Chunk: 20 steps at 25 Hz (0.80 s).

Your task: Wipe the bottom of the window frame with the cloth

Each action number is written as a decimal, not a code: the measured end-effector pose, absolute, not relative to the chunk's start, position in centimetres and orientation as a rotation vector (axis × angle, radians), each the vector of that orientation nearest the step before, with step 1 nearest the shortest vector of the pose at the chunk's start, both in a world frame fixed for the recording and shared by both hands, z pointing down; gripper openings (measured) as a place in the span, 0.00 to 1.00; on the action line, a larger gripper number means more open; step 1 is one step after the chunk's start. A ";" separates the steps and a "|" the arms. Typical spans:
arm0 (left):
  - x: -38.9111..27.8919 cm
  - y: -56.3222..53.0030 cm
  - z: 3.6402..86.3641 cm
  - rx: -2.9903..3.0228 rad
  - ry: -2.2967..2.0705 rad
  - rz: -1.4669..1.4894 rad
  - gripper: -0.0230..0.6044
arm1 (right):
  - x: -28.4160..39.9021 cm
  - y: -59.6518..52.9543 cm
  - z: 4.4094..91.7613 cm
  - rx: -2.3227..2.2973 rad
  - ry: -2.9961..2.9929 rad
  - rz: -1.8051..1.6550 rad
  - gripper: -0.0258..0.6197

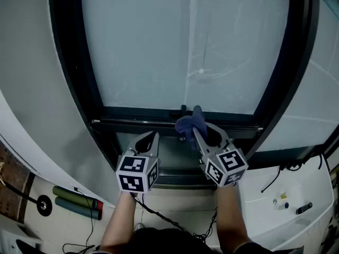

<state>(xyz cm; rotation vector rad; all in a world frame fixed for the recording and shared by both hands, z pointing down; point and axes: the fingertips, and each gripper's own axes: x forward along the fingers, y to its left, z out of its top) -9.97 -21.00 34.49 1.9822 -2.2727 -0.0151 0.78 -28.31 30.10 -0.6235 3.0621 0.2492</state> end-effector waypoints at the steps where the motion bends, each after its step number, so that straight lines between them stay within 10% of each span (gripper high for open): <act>1: -10.8 -20.7 34.3 1.957 -2.300 -0.014 0.05 | 0.4 -28.0 30.0 -0.600 3.057 0.245 0.20; 20: -30.3 -15.9 36.5 1.849 -2.331 -0.030 0.05 | -20.6 -24.2 31.9 -0.579 3.085 0.238 0.20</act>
